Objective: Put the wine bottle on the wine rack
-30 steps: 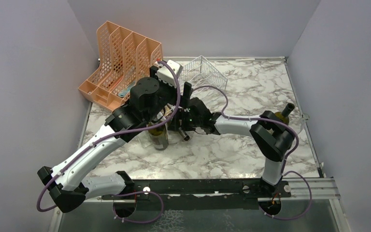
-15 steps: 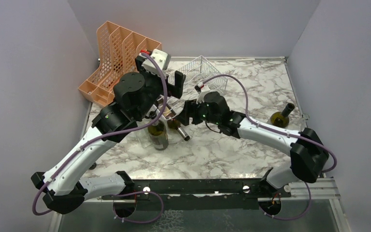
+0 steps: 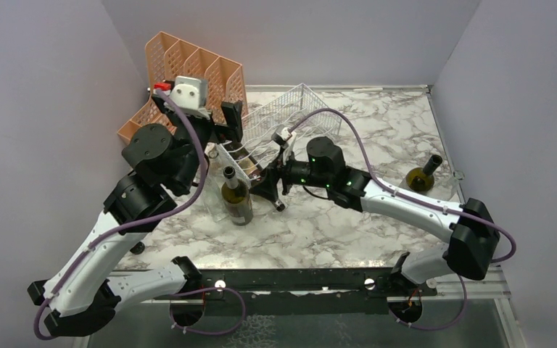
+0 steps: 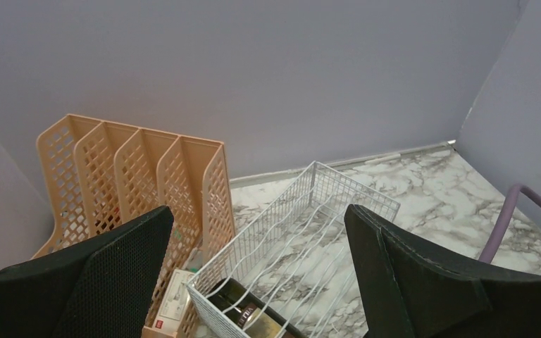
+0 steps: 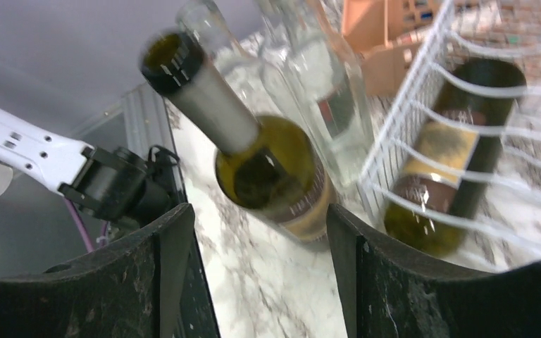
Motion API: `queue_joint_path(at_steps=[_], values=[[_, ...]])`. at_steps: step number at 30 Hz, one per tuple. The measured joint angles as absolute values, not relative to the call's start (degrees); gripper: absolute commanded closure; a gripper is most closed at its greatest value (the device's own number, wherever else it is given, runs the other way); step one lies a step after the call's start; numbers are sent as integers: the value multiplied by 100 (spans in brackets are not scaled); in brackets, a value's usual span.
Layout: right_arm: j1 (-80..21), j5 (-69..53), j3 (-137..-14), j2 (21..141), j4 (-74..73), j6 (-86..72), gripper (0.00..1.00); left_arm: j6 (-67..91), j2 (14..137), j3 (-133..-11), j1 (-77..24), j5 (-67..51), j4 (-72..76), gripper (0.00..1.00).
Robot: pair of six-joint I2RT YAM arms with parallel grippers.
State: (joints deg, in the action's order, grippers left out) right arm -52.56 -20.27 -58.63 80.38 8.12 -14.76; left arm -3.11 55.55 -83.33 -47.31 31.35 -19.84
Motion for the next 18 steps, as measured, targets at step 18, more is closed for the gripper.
queue_joint_path(at_steps=[18], values=[[-5468,-3426,-7585,9242,749,23,37,-454,4338,-8018,-4731,3454,-2276,1]])
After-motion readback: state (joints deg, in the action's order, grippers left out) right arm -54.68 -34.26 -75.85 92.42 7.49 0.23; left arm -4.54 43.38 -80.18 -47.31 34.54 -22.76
